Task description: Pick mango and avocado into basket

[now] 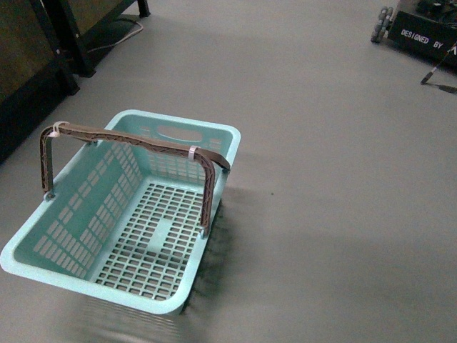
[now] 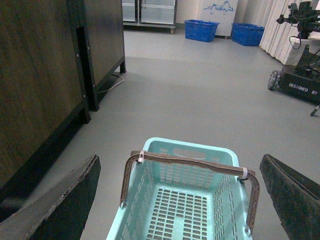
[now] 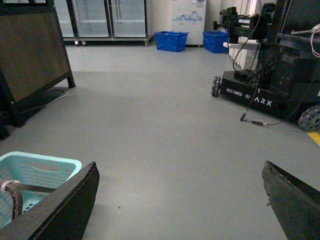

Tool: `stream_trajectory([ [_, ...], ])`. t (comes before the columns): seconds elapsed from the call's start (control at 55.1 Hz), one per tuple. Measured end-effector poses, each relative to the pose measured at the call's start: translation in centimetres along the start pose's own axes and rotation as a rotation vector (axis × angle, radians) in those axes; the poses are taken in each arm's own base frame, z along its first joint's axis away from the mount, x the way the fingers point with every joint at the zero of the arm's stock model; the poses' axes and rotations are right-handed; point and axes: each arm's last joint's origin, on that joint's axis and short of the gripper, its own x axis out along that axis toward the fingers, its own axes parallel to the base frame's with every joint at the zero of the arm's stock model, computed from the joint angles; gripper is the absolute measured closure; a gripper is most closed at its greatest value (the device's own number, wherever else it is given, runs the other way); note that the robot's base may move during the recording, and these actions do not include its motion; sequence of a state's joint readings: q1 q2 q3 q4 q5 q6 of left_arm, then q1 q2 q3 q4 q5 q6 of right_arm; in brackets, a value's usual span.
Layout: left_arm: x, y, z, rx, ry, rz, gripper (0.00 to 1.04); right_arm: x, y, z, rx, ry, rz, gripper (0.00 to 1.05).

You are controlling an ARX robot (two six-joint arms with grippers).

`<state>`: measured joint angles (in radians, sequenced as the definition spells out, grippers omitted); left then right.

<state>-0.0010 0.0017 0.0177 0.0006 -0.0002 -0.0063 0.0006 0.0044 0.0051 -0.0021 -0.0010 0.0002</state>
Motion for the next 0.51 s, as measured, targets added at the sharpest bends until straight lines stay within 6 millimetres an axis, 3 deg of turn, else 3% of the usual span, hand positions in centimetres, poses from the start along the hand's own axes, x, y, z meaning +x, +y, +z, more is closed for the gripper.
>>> stream_trajectory([
  [0.508, 0.00, 0.00, 0.00, 0.000, 0.000, 0.000, 0.07, 0.00, 0.00, 0.00, 0.000, 0.000, 0.000, 0.08],
])
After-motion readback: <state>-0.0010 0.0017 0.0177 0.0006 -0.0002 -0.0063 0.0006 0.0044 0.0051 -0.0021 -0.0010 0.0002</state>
